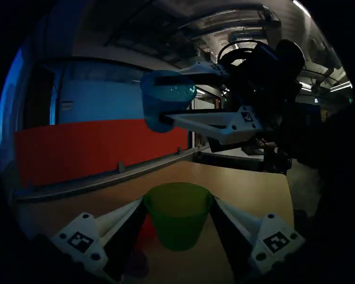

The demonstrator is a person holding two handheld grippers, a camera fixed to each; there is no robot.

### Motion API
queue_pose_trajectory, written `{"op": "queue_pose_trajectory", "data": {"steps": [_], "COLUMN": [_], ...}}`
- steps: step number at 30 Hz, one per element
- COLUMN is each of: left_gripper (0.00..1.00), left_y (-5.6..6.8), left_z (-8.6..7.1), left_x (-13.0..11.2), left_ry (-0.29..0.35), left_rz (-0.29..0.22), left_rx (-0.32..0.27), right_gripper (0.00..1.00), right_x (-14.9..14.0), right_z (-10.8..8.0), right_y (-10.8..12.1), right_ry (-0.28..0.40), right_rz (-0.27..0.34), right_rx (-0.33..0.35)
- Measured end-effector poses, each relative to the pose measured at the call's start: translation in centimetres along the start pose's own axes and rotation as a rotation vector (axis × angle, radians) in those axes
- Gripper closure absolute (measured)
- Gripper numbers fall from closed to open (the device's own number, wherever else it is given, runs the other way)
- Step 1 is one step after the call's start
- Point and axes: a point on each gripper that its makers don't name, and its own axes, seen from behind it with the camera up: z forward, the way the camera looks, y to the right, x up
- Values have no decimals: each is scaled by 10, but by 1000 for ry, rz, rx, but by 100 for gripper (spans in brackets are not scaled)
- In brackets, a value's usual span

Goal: Pour water

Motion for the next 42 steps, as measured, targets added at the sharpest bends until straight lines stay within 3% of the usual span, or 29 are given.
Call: {"op": "queue_pose_trajectory", "data": {"steps": [11, 42], "left_gripper": [11, 11], "left_y": [0, 2], "left_z": [-2, -1], "left_x": [1, 5], "left_ry": [7, 14], "left_rz": [-5, -10], "left_rx": [-5, -15], "right_gripper": [10, 10], "right_x": [3, 5], "right_z": [8, 11], "right_y": [4, 19], "right_ry": [0, -6], "right_rz": [-104, -279], "right_rx": [-7, -49]}}
